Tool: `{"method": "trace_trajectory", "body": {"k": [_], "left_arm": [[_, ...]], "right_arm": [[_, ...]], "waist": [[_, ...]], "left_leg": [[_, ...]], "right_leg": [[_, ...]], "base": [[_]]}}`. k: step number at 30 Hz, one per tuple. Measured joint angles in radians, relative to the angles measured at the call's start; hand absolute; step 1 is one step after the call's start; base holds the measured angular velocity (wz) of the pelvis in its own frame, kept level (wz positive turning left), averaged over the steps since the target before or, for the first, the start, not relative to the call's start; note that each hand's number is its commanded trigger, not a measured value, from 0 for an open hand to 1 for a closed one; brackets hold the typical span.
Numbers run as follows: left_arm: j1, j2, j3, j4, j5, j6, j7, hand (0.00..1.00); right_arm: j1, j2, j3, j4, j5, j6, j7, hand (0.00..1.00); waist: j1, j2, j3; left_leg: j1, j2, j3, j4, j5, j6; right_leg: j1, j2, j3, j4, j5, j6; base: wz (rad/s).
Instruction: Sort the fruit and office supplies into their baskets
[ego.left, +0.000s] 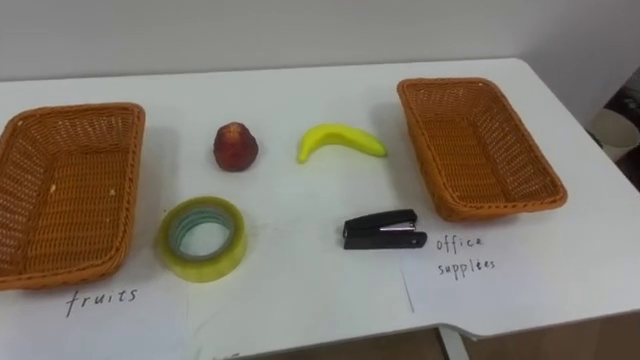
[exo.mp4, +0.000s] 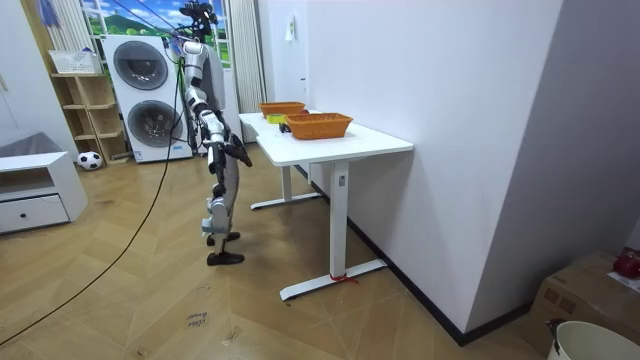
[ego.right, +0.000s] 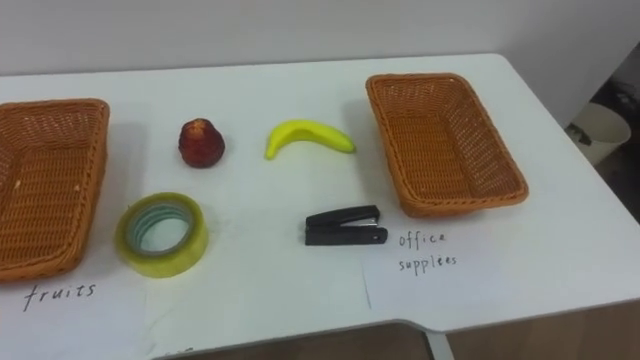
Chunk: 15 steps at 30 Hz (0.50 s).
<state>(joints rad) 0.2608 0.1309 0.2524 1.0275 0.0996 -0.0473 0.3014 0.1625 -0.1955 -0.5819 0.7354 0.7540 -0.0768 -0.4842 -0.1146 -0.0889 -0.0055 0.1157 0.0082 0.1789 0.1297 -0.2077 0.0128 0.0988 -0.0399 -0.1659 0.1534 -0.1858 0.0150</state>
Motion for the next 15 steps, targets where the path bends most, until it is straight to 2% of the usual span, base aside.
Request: {"method": "trace_trajectory", "body": {"k": [2,9,13,15], "left_arm": [[0.002,0.001,0.000,-0.007,0.009,0.000,-0.003,0.00],[0.016,0.000,-0.003,-0.016,0.011,0.000,-0.010,0.00],[0.027,0.001,0.000,-0.025,0.016,0.004,-0.011,0.00],[0.029,0.000,0.000,-0.026,0.024,0.009,-0.011,0.00]], "right_arm": [[0.000,-0.003,-0.004,-0.075,-0.014,-0.002,-0.049,0.00],[0.002,-0.012,-0.002,-0.270,-0.048,-0.032,-0.145,0.00],[0.004,-0.047,-0.002,-0.373,-0.081,-0.034,-0.202,0.00],[0.004,-0.050,-0.001,-0.432,-0.142,-0.035,-0.228,0.00]], "waist": [[-0.001,-0.006,0.0020],[-0.010,0.001,0.0076],[-0.012,0.009,0.0028],[-0.008,0.013,0.0035]], "left_leg": [[-0.001,0.001,0.001,-0.001,0.000,0.000],[-0.001,0.001,0.001,-0.008,0.000,0.000],[-0.009,0.001,0.002,-0.010,0.000,0.000],[-0.009,0.003,0.007,-0.010,0.000,0.000]], "right_leg": [[0.000,0.001,0.000,0.000,0.000,0.000],[-0.003,0.002,-0.001,0.000,0.000,0.000],[-0.014,0.003,0.000,0.002,0.000,0.000],[-0.016,0.005,0.004,0.003,0.000,0.000]], "base": [[0.00],[0.00],[-0.02],[-0.07]]}}
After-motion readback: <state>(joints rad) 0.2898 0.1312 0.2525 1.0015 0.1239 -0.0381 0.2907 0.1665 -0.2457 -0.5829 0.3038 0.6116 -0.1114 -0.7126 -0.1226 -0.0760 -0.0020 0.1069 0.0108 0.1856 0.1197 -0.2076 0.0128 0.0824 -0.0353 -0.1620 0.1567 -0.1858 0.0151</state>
